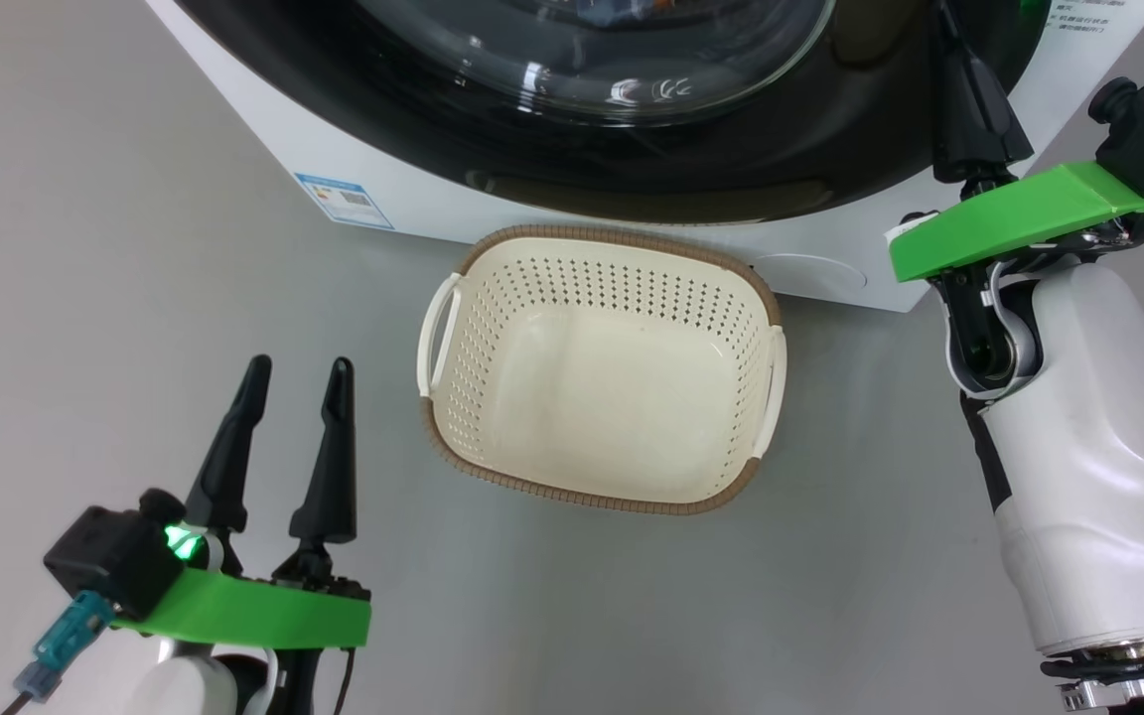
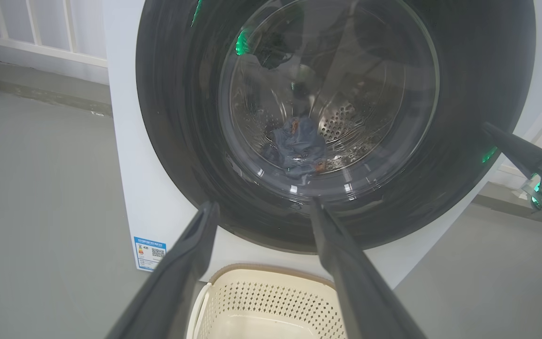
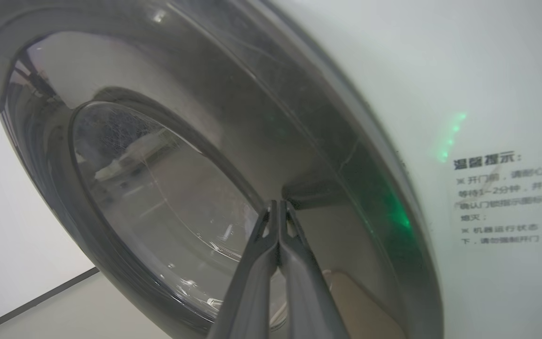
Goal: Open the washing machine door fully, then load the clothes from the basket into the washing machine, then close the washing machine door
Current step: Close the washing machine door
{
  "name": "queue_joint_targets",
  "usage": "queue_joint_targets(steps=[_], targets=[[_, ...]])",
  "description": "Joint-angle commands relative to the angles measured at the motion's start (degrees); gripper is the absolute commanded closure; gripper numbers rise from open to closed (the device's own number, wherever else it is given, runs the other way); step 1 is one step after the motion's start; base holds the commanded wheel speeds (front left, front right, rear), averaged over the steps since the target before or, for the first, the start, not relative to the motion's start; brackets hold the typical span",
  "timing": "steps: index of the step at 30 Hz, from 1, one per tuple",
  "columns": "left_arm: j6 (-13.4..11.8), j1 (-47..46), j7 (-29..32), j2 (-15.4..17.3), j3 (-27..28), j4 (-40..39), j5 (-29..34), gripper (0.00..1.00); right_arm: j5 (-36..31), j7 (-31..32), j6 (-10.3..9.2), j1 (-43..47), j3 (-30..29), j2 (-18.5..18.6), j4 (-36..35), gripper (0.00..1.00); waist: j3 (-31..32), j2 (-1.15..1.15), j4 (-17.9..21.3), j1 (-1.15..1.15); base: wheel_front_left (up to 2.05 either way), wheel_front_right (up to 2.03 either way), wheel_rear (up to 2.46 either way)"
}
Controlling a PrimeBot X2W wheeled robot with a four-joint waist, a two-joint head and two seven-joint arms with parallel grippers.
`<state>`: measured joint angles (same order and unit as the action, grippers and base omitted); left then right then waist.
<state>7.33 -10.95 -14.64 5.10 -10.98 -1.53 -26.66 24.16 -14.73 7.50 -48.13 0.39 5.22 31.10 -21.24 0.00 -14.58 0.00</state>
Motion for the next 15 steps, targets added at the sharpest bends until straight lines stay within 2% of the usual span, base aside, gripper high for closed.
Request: queue_joint_targets(steps=[1,5,8,10,12,13,15], targets=[[0.2,-1.6,-0.4,1.1,1.8,-1.3,-0.5,0.0,-0.6,-0.3,-0.01,-1.7,0.9,-0.8,-1.8,1.0,0.0,0.0,-0.1,0.0,0.0,0.0,0.0],[0.2,-1.1,-0.4,1.3,2.4,-0.4,-0.5,0.0,-0.4,-0.3,-0.01,0.9,3.3,-0.9,-2.3,1.0,1.3,0.0,0.3,0.0,0.0,0.0,0.0],[0.2,-0.3,-0.4,1.5,3.1,0.9,-0.4,0.0,0.1,-0.3,-0.01,3.8,4.6,-1.0,-3.2,0.87,2.8,0.0,0.7,0.0,0.0,0.0,0.0],[0.2,0.3,-0.4,1.9,3.5,1.7,-0.2,0.0,0.5,-0.3,-0.01,6.1,5.1,-1.1,-3.9,0.73,3.9,0.0,1.1,0.0,0.0,0.0,0.0],[0.2,1.1,-0.4,2.2,3.9,2.4,0.0,0.0,0.8,-0.3,-0.01,8.6,5.5,-1.2,-4.5,0.38,5.1,0.0,1.5,0.0,0.0,0.0,0.0],[0.2,1.9,-0.4,2.6,4.3,3.1,0.3,0.0,1.0,-0.3,-0.01,11.1,6.0,-1.2,-4.8,0.02,6.4,0.0,2.1,0.0,0.0,0.0,0.0],[0.2,2.7,-0.4,3.0,4.8,3.8,0.6,0.0,0.9,-0.3,-0.01,13.5,6.7,-1.2,-4.8,0.0,7.6,0.0,2.7,0.0,0.0,0.0,0.0]])
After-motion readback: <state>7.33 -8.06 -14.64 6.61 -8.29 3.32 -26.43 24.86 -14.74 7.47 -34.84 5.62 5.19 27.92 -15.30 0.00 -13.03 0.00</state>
